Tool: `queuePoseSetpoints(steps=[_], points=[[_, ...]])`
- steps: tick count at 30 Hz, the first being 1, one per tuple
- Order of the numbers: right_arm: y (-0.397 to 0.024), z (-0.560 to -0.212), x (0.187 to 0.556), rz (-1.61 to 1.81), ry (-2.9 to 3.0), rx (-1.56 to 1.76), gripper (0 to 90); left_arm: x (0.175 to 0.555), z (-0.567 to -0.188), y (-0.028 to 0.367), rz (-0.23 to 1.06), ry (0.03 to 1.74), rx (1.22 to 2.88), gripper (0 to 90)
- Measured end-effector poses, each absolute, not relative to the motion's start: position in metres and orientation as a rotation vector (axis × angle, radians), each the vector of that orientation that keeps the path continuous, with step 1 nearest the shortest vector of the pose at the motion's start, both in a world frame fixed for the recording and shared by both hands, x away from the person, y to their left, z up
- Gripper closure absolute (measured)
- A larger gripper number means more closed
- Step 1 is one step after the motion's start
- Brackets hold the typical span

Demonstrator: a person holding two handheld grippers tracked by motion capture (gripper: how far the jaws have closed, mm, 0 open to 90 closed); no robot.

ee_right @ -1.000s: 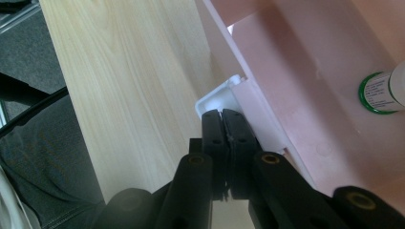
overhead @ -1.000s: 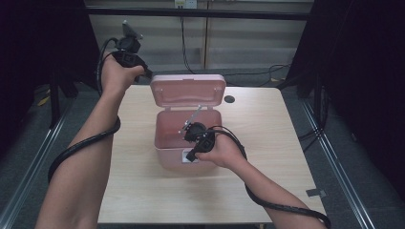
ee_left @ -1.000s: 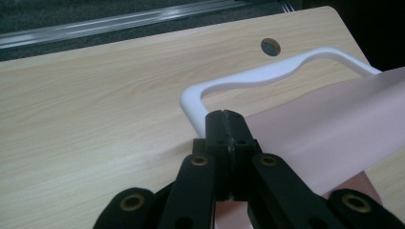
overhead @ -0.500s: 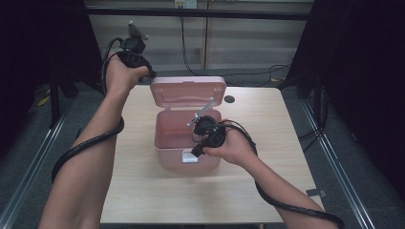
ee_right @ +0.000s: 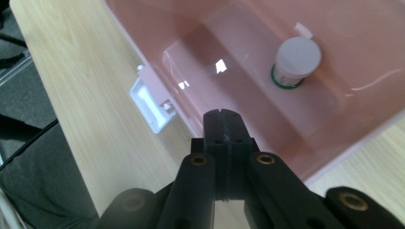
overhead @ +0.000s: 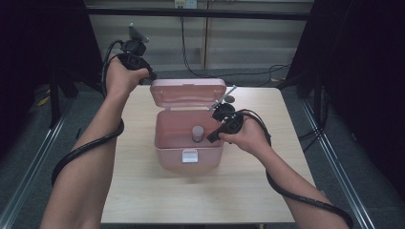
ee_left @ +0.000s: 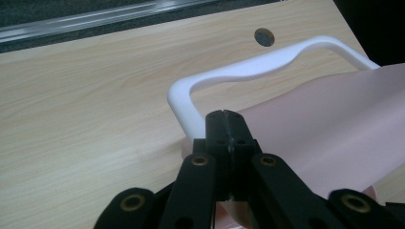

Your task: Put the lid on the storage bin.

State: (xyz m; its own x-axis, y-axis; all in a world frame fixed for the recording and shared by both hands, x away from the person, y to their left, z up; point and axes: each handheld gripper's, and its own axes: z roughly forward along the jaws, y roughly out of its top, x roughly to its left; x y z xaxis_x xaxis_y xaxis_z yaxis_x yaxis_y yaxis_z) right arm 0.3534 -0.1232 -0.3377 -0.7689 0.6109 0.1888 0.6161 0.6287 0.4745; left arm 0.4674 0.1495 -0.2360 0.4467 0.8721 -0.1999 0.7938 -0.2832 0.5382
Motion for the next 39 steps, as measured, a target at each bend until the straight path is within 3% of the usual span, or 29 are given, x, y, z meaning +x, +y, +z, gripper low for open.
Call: queuePoseSetpoints(steps=[39], points=[[-0.15,-0.326,0.367,-0.942,-2.791,-1.182,90.0,0.454,-0.262,0.156,0.116,1.396,2.13,90.0]])
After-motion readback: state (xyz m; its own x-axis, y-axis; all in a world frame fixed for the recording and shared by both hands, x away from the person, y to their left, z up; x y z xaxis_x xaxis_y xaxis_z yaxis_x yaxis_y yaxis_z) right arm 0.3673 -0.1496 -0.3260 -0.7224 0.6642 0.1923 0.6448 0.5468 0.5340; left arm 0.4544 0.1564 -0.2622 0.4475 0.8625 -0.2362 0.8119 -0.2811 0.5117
